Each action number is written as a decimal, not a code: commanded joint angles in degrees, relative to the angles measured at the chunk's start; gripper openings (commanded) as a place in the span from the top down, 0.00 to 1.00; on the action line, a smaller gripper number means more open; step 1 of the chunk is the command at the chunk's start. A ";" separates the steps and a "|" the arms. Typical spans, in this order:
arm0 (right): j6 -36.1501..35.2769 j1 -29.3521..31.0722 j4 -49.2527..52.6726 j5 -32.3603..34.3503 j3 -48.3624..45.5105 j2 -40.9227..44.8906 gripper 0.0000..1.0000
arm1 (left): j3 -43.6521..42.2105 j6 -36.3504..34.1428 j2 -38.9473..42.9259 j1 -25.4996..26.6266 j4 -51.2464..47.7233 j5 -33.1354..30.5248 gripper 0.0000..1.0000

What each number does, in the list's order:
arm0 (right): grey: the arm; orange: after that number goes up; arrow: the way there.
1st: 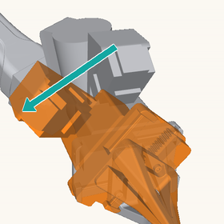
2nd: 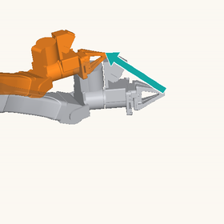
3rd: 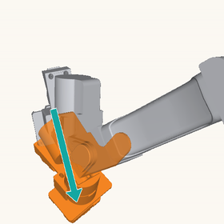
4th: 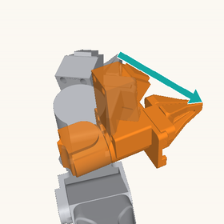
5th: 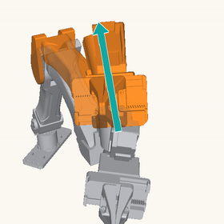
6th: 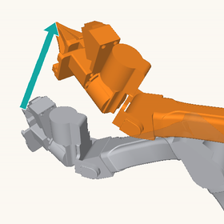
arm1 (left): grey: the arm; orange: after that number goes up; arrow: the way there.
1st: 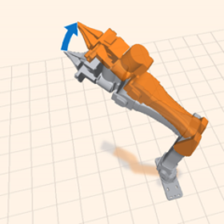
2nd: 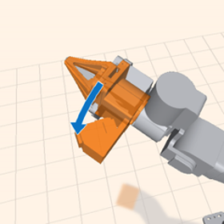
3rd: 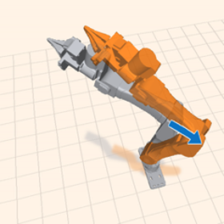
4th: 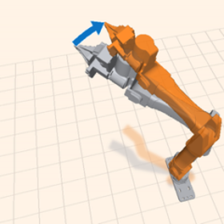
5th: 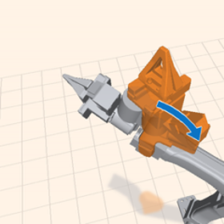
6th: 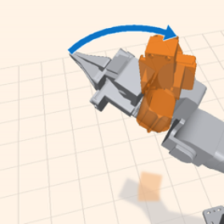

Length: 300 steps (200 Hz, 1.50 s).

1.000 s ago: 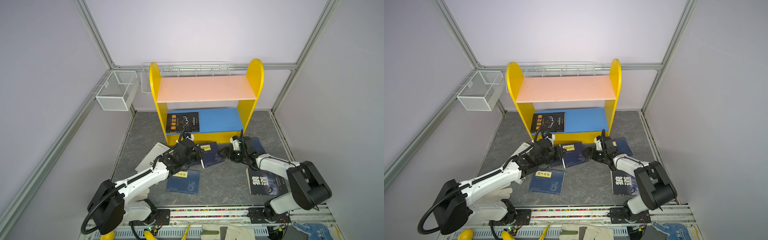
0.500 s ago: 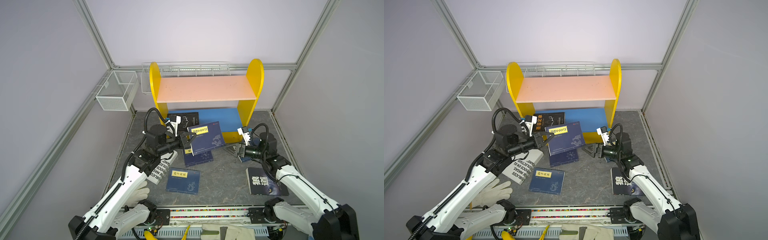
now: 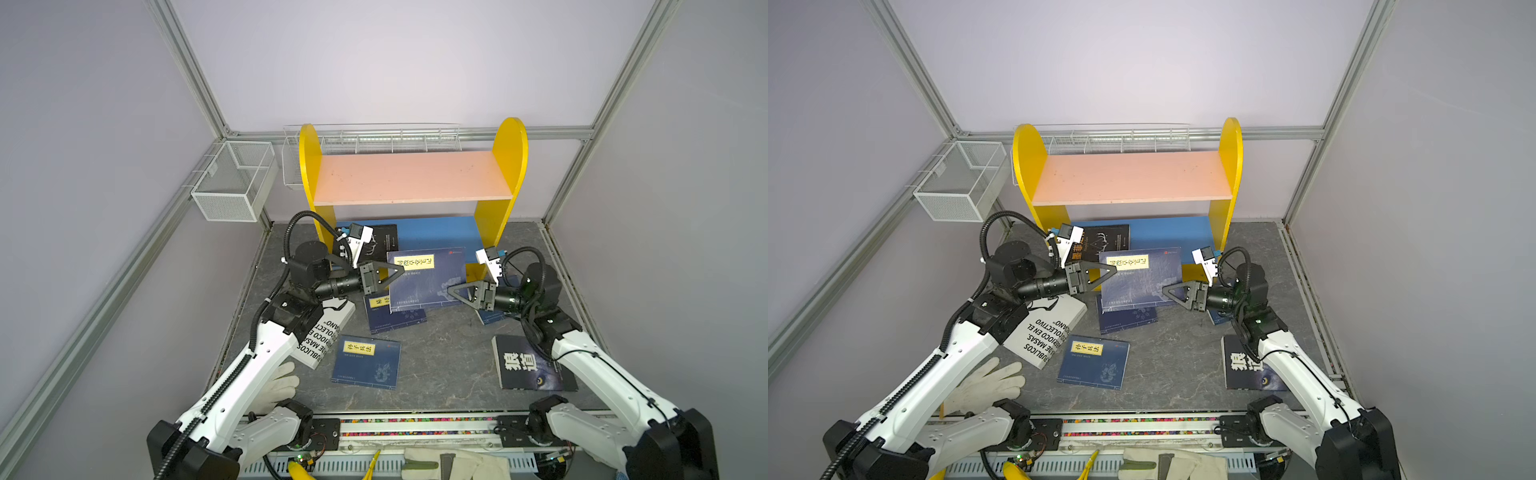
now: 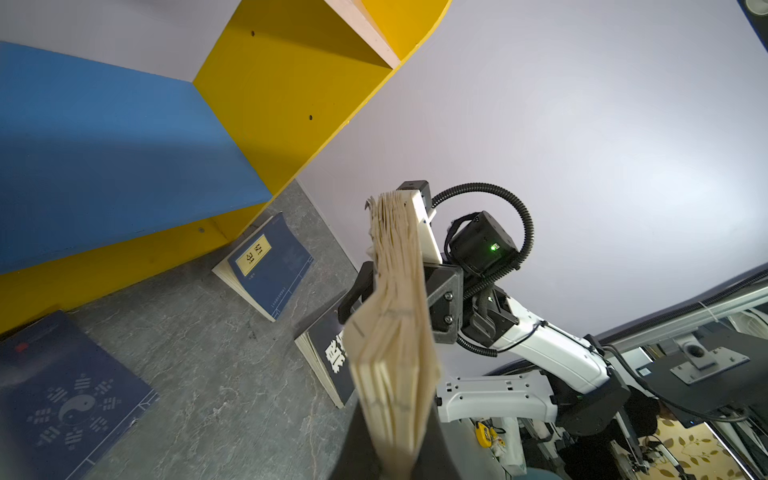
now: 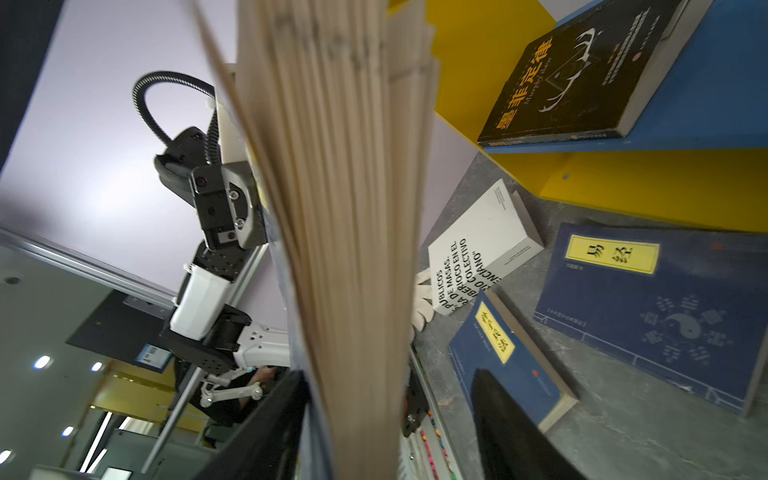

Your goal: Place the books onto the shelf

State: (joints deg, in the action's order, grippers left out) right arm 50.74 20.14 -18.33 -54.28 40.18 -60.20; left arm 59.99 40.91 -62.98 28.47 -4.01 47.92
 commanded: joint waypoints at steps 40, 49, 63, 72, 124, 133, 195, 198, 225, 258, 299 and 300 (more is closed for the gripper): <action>6.20 1.70 -2.06 3.31 0.02 1.76 0.61 | 2.01 0.79 -3.87 -0.87 7.12 6.02 1.00; 6.70 1.72 -1.92 4.23 -0.10 1.68 0.65 | 2.66 0.41 -4.49 -1.04 7.00 6.20 1.00; 7.04 1.72 -1.30 5.16 -0.12 1.57 0.70 | 3.58 -0.04 -5.61 -1.21 6.71 6.11 1.00; 7.08 1.73 -0.59 5.80 -0.06 1.58 0.73 | 4.26 -0.50 -6.28 -1.35 6.12 5.97 1.00; 7.01 1.14 2.57 11.83 0.16 3.54 0.84 | 7.55 -4.16 -7.75 -2.00 -0.30 -0.11 0.83; 7.38 0.94 2.56 12.77 0.24 3.84 0.84 | 7.69 -4.71 -7.45 -2.30 -1.72 -2.45 0.70; 8.18 0.18 1.19 14.29 2.31 3.22 0.85 | -1.61 -1.47 -0.19 -2.89 -2.42 -15.27 0.09; 8.15 0.18 1.27 14.21 2.49 3.09 0.85 | -2.08 -1.17 -0.21 -2.89 -2.09 -14.59 0.08; 8.14 0.12 0.89 13.95 3.82 1.99 0.85 | -6.17 2.44 0.08 -2.89 -1.41 -13.60 0.03; 9.20 0.10 -0.99 14.12 4.29 1.17 0.85 | -12.72 9.64 -0.47 -2.89 8.09 -9.34 0.02; 14.09 0.07 -8.43 12.90 3.25 -1.41 0.85 | -21.99 28.37 -3.99 -2.23 39.21 -5.29 0.01; 14.24 0.12 -8.68 12.85 3.15 -1.50 0.85 | -22.14 28.76 -4.17 -2.16 39.94 -5.29 0.01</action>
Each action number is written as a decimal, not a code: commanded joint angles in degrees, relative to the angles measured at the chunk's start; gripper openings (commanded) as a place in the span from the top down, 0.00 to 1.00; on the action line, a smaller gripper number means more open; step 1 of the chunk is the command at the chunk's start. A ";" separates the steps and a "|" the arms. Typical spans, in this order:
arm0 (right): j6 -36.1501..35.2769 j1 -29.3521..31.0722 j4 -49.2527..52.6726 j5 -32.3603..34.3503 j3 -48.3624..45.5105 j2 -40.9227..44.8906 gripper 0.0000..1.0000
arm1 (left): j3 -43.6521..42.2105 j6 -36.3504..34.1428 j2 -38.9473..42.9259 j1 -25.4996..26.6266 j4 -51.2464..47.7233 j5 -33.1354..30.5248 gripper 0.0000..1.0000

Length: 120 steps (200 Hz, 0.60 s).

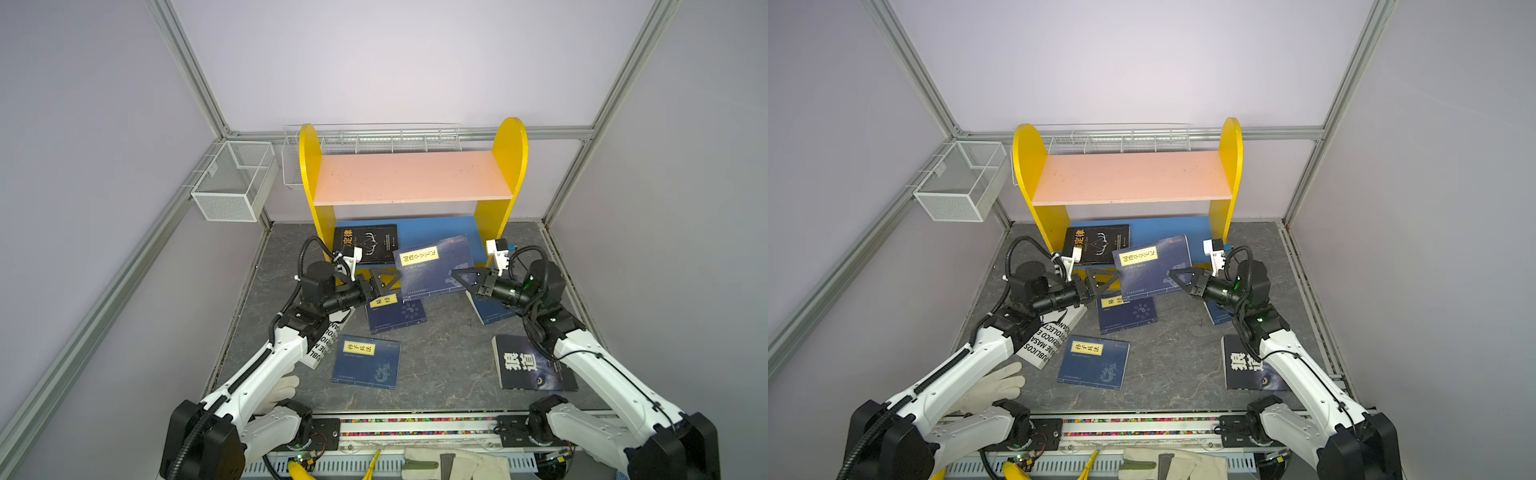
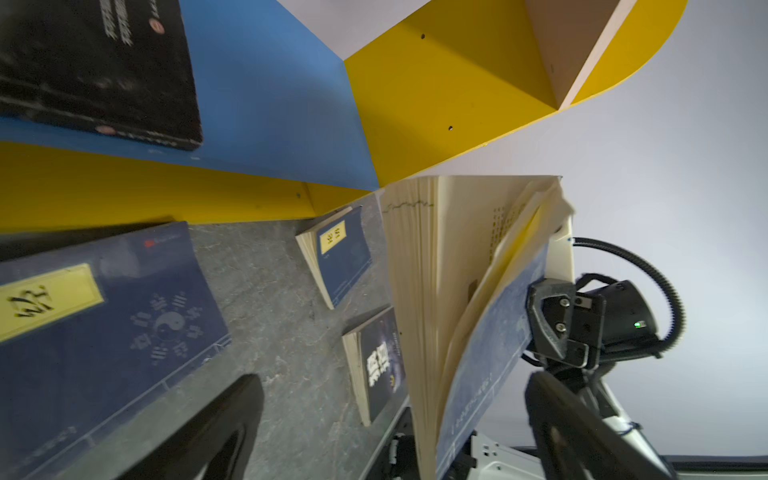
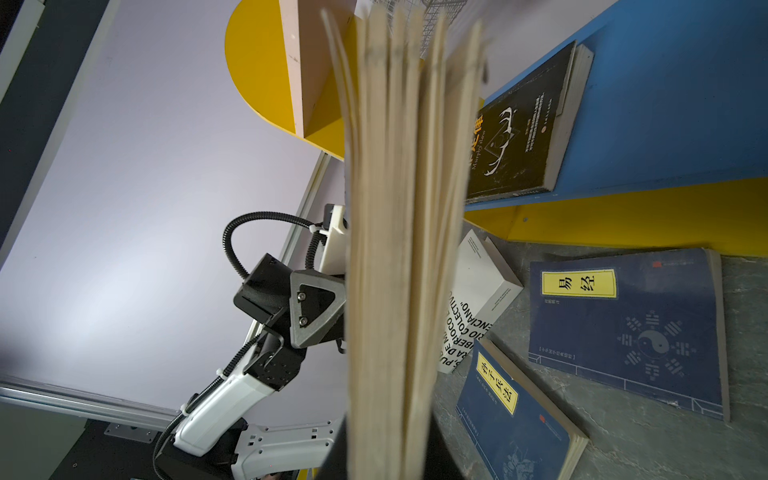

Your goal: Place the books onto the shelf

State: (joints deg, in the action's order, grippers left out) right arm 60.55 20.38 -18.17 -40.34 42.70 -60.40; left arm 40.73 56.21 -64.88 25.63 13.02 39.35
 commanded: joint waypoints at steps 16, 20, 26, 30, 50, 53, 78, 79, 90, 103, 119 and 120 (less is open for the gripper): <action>6.67 -0.17 -12.24 -1.71 0.16 -2.51 0.85 | -3.89 16.94 -4.76 1.58 29.82 3.28 0.01; 7.11 -0.18 -12.78 -1.84 0.03 -2.80 0.85 | -3.90 17.44 -5.37 1.89 31.01 3.28 0.01; 7.61 -0.16 -13.34 -1.95 -0.03 -3.19 0.85 | -3.78 18.06 -6.33 2.46 32.40 3.28 0.01; 7.89 -0.17 -13.57 -2.02 -0.07 -3.43 0.85 | -3.65 18.52 -6.98 2.88 33.45 3.21 0.01; 8.74 -0.17 -14.14 -2.20 -0.16 -4.33 0.85 | -2.86 21.40 -10.42 4.80 40.38 2.93 0.04; 8.79 -0.17 -14.22 -2.20 -0.16 -4.44 0.85 | -2.78 21.95 -10.91 5.05 41.78 2.89 0.06; 8.69 -0.17 -13.93 -1.86 -0.64 -4.81 0.85 | -2.12 28.38 -14.86 5.57 54.59 2.38 0.17; 8.70 -0.17 -13.96 -1.86 -0.66 -4.81 0.85 | -2.09 28.58 -14.98 5.57 54.89 2.30 0.17; 8.70 -0.19 -13.86 -1.84 -0.69 -4.99 0.85 | -1.76 30.42 -16.28 5.57 58.43 1.49 0.23; 8.17 -0.17 -13.02 -1.77 -0.78 -5.08 0.85 | -1.09 31.12 -17.15 5.57 60.02 0.71 0.31; 6.47 -0.17 -10.13 -1.29 -0.64 -4.61 0.85 | -0.07 29.98 -16.96 5.50 58.48 -0.36 0.35; 6.47 -0.17 -10.13 -1.29 -0.64 -4.61 0.85 | -0.01 29.91 -16.91 5.49 58.28 -0.39 0.35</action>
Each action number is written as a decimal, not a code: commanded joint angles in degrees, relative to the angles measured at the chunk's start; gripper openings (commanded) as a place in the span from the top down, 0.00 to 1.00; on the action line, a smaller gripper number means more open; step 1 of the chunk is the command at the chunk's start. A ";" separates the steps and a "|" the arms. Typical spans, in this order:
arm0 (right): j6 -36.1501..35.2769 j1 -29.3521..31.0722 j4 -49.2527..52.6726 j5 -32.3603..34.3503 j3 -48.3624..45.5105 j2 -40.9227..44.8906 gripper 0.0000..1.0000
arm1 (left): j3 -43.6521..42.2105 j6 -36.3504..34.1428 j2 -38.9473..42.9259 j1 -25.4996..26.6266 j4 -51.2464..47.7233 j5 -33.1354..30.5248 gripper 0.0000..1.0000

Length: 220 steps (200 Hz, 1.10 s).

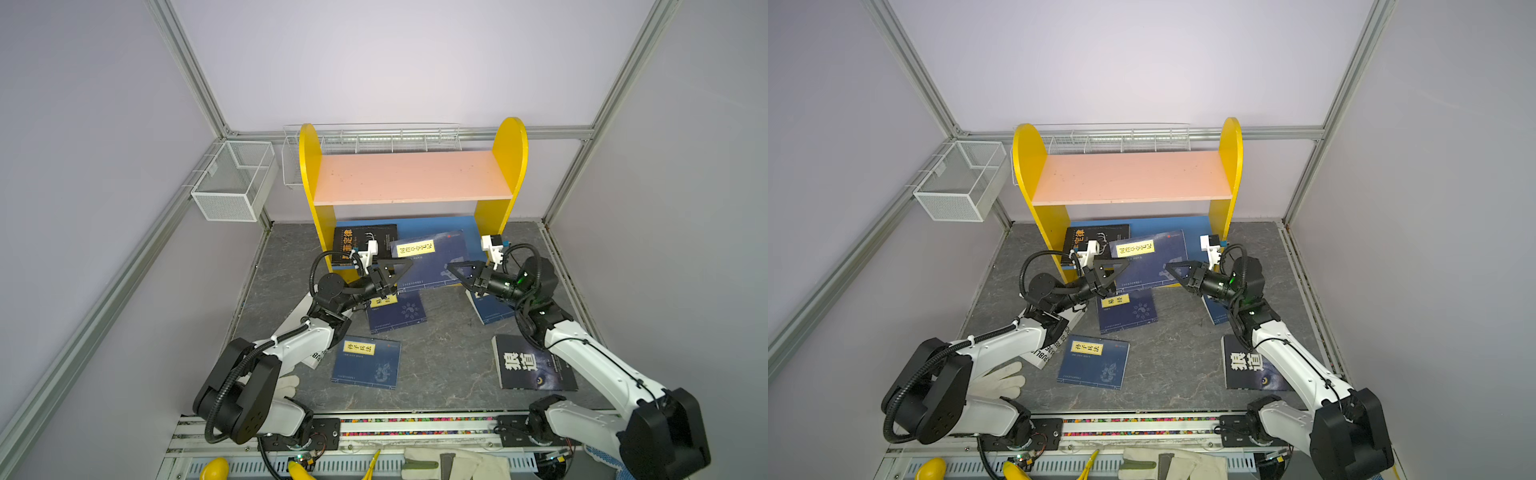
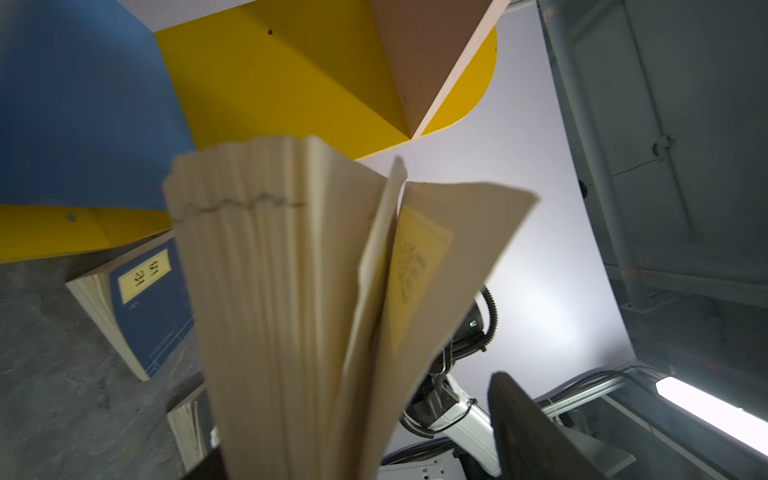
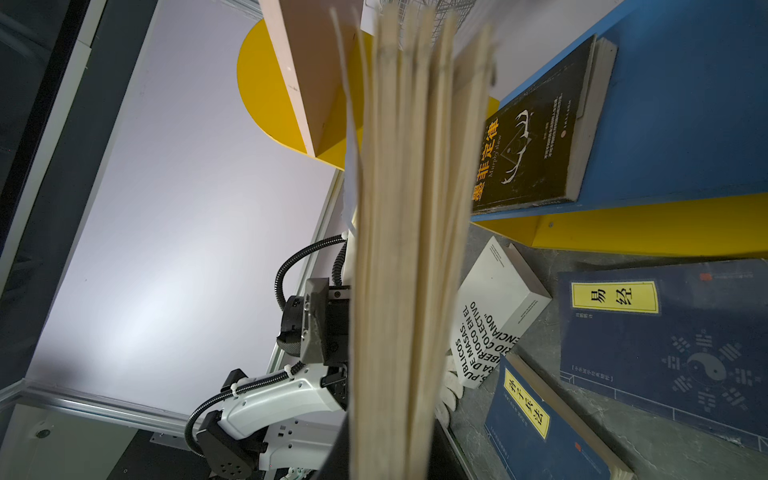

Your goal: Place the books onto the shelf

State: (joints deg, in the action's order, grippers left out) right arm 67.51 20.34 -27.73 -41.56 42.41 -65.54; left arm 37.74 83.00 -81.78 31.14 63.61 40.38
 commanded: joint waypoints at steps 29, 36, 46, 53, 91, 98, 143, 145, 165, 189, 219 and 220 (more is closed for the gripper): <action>-4.03 -0.12 4.94 0.51 0.45 1.85 0.86 | 5.74 -4.21 3.01 -0.02 -4.40 -2.54 0.44; -4.43 -0.12 5.58 0.37 0.63 1.98 0.85 | 6.62 -7.24 4.22 -0.02 -9.35 -2.94 0.45; -4.90 -0.12 6.22 0.17 0.90 2.17 0.85 | 7.78 -11.71 6.01 -0.02 -16.33 -3.81 0.46; -5.28 -0.12 6.53 0.00 1.12 2.26 0.85 | 8.63 -14.45 7.15 0.02 -20.89 -4.60 0.48; -4.99 -0.02 4.45 -3.26 1.91 0.37 0.85 | 11.34 -24.18 10.15 -0.02 -32.32 -6.38 0.49; -4.31 0.09 3.12 -4.44 2.06 -0.31 0.85 | 11.60 -24.58 10.02 -0.02 -32.46 -6.05 0.49; -5.15 0.40 5.16 -7.87 2.88 -2.33 0.85 | 14.35 -31.23 10.59 -0.10 -39.13 -6.29 0.52; -5.40 0.36 5.45 -7.86 2.86 -2.25 0.85 | 14.37 -31.54 10.76 -0.11 -39.56 -6.59 0.53; -6.44 0.38 6.88 -7.99 2.88 -1.75 0.85 | 15.39 -34.68 12.02 -0.11 -43.46 -8.43 0.55; -6.91 0.49 7.16 -8.75 2.86 -1.69 0.85 | 16.07 -36.71 12.55 -0.36 -45.66 -9.01 0.55; -7.18 0.60 7.16 -10.61 3.00 -2.30 0.85 | 16.27 -37.69 12.02 -1.11 -45.21 -6.73 0.48; -7.15 0.59 7.16 -10.71 3.02 -2.31 0.85 | 16.25 -37.67 12.01 -1.13 -45.14 -6.64 0.48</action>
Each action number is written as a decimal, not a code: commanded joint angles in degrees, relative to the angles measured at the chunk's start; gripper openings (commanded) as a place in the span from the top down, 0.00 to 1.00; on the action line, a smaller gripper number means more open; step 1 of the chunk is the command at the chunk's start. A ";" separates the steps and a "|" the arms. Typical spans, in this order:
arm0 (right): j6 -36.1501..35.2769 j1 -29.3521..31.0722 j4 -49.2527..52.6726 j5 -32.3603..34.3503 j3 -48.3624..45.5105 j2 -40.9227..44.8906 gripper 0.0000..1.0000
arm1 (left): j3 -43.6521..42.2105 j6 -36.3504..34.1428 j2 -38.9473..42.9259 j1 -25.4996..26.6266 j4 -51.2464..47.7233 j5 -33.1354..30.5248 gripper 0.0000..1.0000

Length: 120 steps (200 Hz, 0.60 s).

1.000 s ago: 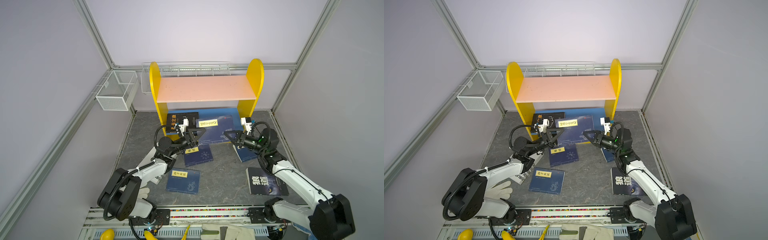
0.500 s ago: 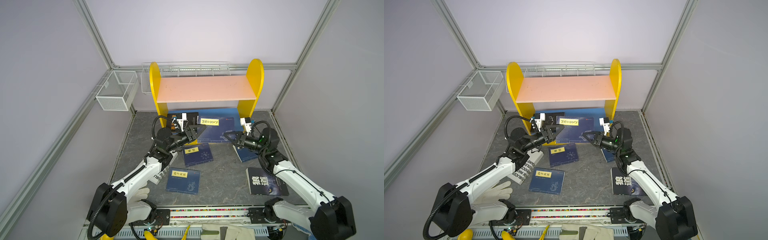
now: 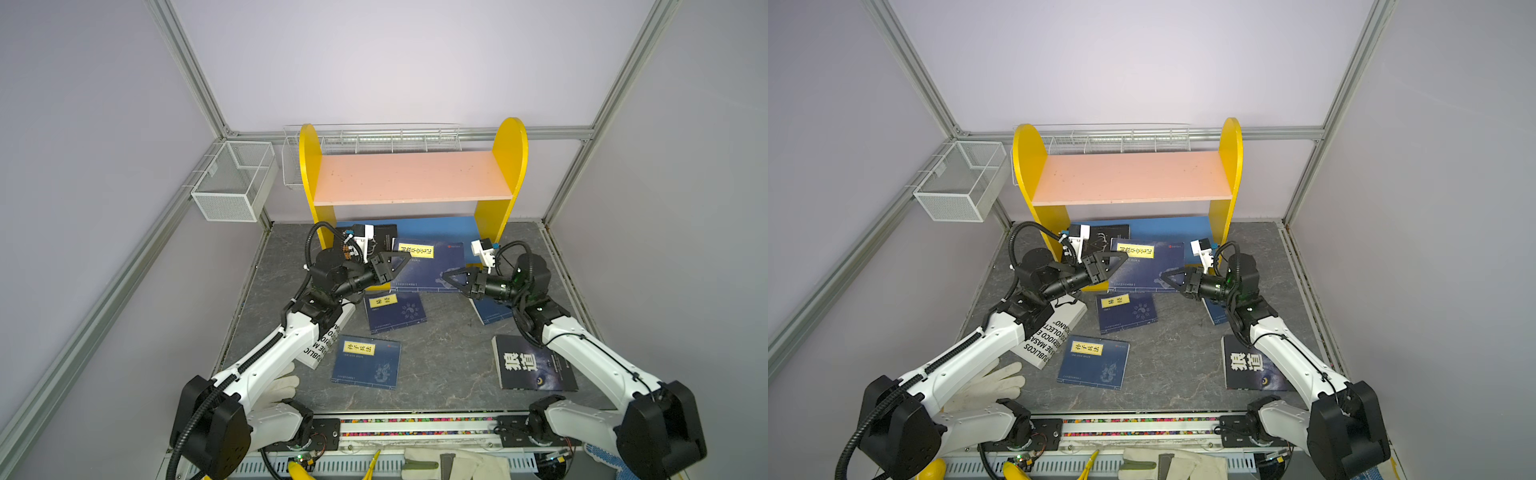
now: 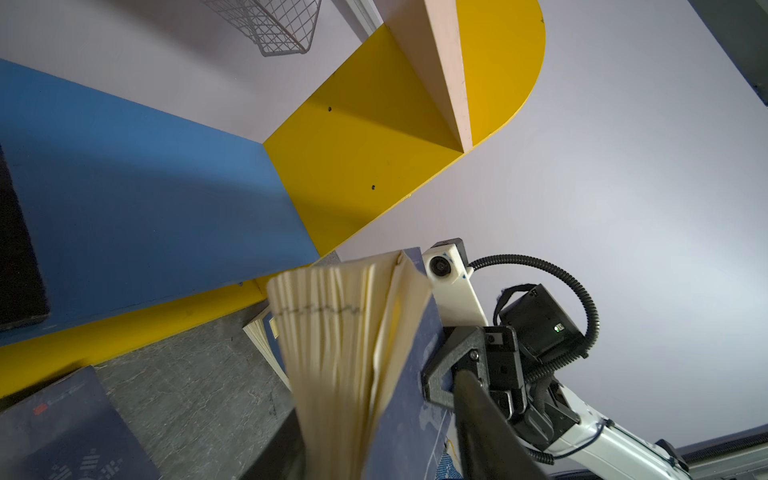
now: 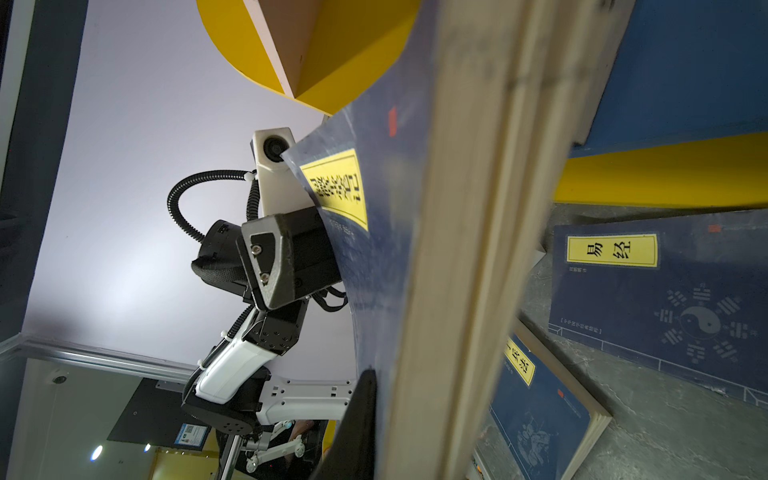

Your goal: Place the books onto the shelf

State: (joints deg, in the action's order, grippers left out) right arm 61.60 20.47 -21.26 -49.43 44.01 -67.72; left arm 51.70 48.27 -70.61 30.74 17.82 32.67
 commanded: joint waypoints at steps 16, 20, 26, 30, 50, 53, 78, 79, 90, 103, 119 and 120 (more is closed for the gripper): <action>-1.60 0.45 1.32 -3.38 1.52 -0.30 0.85 | 2.40 -3.14 0.69 -1.10 0.54 1.85 0.49; -1.85 0.47 1.63 -3.58 1.64 -0.35 0.85 | 2.36 -3.14 0.72 -1.12 0.56 1.95 0.50; -2.21 0.53 2.18 -3.71 1.74 -0.39 0.84 | 2.37 -3.27 0.73 -1.12 0.55 2.16 0.51; -2.43 0.54 2.46 -3.76 1.78 -0.39 0.84 | 2.37 -3.51 0.74 -1.12 0.47 2.22 0.52; -3.08 0.54 3.14 -4.17 1.82 -0.47 0.84 | 2.35 -4.29 1.03 -1.21 -0.83 1.38 0.62; -3.11 0.54 3.19 -4.30 1.86 -0.48 0.84 | 2.36 -4.40 1.08 -1.17 -1.11 1.23 0.64; -3.60 0.53 3.85 -4.18 1.84 -0.65 0.84 | 2.27 -4.69 1.16 -1.21 -2.01 0.38 0.76; -3.60 0.53 3.85 -4.18 1.81 -0.65 0.84 | 2.31 -4.68 1.17 -1.21 -2.01 0.38 0.76; -3.62 0.53 3.59 -3.92 1.87 -0.73 0.84 | 2.10 -4.35 1.09 -1.21 -1.84 0.43 0.78; -3.61 0.54 3.29 -3.76 1.80 -0.83 0.84 | 1.87 -4.06 0.98 -1.21 -1.76 0.20 0.84; -3.70 0.54 3.07 -3.45 1.96 -0.92 0.84 | 1.59 -3.80 0.92 -1.21 -1.75 -0.20 0.92; -3.74 0.54 3.07 -3.42 2.00 -0.92 0.84 | 1.57 -3.80 0.96 -1.21 -1.75 -0.17 0.93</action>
State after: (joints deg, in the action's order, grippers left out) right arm 59.07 20.62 -17.74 -52.40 44.47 -68.01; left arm 51.88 44.60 -70.61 29.52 14.83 32.64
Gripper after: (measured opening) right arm 0.158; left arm 0.134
